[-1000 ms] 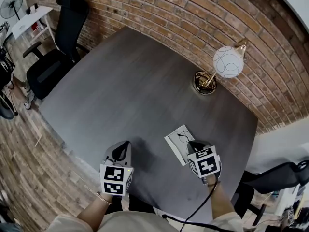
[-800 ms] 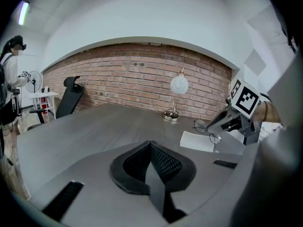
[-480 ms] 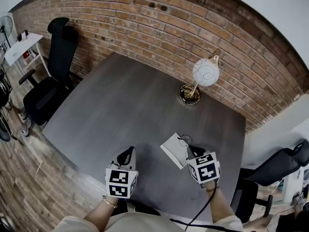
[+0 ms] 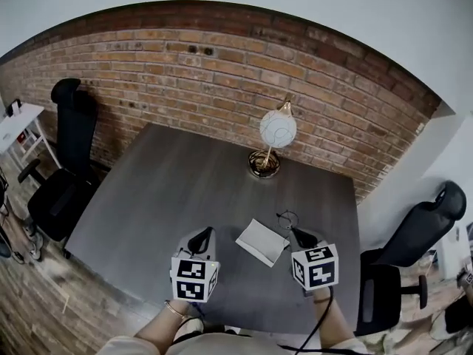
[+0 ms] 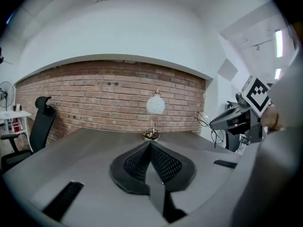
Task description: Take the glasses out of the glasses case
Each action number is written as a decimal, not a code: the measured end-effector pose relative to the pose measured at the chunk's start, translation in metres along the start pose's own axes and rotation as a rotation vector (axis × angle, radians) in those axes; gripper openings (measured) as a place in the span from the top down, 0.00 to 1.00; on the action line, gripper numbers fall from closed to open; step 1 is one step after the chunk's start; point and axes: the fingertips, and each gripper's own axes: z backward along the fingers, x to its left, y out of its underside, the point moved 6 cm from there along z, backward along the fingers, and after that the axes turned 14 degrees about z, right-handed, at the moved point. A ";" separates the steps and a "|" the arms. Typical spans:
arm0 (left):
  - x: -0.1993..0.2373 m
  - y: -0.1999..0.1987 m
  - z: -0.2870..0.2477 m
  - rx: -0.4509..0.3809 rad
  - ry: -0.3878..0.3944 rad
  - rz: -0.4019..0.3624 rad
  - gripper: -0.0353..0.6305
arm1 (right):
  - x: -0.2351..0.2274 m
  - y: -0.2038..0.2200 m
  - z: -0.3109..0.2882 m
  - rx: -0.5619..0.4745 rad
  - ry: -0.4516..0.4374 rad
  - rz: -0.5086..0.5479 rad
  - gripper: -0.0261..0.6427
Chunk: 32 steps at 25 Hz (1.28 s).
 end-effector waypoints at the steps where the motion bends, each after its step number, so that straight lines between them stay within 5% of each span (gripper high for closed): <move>1: -0.004 -0.006 -0.003 -0.007 0.018 -0.014 0.93 | -0.002 -0.001 0.005 -0.016 0.023 -0.021 0.90; 8: -0.018 -0.036 -0.022 -0.043 0.108 -0.040 0.93 | -0.021 -0.010 0.041 -0.130 0.214 -0.191 0.90; 17: -0.043 -0.055 -0.038 -0.072 0.151 -0.052 0.93 | -0.034 -0.004 0.079 -0.229 0.408 -0.284 0.90; 32: -0.056 -0.074 -0.046 -0.124 0.144 -0.049 0.93 | -0.048 0.016 0.097 -0.327 0.552 -0.376 0.90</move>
